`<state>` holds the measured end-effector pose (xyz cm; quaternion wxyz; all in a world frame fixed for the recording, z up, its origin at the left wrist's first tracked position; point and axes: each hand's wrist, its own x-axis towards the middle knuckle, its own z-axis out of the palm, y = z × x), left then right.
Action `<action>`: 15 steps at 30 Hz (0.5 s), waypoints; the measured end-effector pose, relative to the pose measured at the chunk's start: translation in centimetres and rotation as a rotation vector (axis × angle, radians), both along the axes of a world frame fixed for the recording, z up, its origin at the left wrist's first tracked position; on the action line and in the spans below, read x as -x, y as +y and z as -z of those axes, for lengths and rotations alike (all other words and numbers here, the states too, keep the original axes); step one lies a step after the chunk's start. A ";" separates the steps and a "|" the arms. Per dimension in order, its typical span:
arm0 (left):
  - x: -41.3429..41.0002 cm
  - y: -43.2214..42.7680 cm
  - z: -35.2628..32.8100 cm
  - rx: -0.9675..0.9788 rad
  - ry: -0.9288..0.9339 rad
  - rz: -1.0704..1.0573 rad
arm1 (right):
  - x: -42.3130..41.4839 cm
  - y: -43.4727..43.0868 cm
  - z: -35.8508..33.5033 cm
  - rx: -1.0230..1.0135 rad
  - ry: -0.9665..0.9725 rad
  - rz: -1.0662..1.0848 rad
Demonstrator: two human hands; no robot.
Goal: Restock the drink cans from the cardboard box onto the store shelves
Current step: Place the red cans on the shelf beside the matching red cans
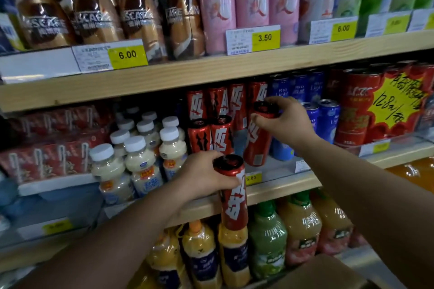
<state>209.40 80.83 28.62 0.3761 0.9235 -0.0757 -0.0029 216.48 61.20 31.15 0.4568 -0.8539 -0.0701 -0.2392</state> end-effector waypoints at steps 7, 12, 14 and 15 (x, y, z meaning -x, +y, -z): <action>0.0 0.0 -0.7 0.040 -0.021 0.014 | -5.2 1.5 1.8 0.041 0.100 -0.029; -0.2 0.3 -1.2 0.049 -0.027 0.001 | -6.4 2.4 3.1 0.069 0.202 -0.046; -0.2 0.4 -1.2 0.052 -0.020 0.001 | -6.5 2.9 3.1 0.068 0.217 -0.052; -0.2 0.5 -1.2 0.050 -0.021 0.005 | -6.5 3.1 3.2 0.065 0.215 -0.056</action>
